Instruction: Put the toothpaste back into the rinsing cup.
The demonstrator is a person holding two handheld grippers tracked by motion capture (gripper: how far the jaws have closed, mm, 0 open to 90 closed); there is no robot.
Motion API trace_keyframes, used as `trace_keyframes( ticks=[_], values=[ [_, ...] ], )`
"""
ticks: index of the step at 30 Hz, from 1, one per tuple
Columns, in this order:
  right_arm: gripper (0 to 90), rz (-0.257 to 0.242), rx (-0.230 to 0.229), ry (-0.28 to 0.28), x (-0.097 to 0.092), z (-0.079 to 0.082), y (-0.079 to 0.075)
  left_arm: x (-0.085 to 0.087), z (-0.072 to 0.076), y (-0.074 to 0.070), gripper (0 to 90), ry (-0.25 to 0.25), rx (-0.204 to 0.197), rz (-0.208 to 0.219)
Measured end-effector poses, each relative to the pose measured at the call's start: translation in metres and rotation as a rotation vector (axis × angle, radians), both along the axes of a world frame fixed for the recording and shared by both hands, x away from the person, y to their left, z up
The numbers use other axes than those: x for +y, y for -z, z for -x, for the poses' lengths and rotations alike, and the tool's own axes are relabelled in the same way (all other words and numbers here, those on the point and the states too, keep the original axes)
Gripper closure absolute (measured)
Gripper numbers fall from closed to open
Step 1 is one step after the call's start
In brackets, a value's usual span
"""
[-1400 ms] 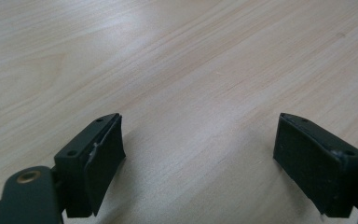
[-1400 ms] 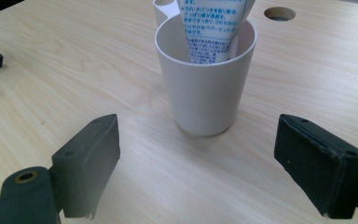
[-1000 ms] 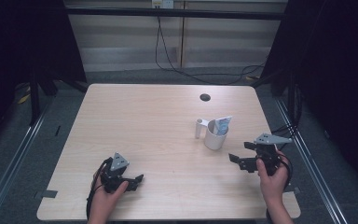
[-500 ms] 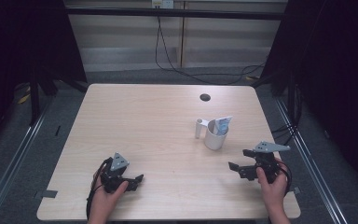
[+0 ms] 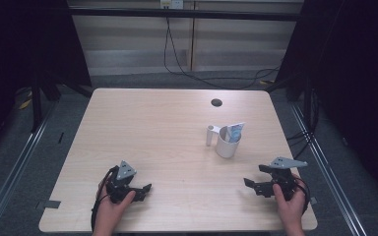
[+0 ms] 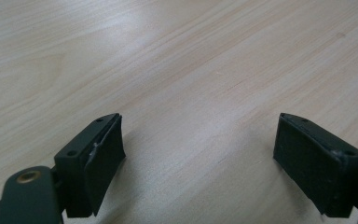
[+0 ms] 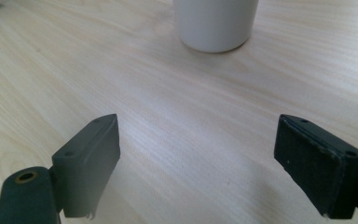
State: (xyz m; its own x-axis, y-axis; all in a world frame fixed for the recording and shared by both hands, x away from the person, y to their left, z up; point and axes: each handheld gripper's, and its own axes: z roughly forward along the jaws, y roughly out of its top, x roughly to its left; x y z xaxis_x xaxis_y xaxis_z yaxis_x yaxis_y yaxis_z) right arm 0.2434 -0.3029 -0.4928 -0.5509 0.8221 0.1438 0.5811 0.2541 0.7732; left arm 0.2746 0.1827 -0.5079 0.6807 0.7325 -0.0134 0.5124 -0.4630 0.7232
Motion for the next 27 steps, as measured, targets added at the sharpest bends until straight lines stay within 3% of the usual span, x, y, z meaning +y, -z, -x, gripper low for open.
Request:
trace_keyframes(
  ticks=[10,21,27],
  values=[
    [13.8,0.035,0.026,0.005,-0.002,0.004,0.015,0.000,0.000,0.000,15.8,0.000,0.000,0.000],
    [13.8,0.073,0.029,0.001,-0.001,0.005,0.017,0.000,0.000,0.000,15.8,0.000,0.000,0.000],
    [12.7,0.144,0.015,-0.009,0.004,0.007,0.018,0.000,0.000,0.000,15.9,0.000,-0.001,0.000]
  ],
)
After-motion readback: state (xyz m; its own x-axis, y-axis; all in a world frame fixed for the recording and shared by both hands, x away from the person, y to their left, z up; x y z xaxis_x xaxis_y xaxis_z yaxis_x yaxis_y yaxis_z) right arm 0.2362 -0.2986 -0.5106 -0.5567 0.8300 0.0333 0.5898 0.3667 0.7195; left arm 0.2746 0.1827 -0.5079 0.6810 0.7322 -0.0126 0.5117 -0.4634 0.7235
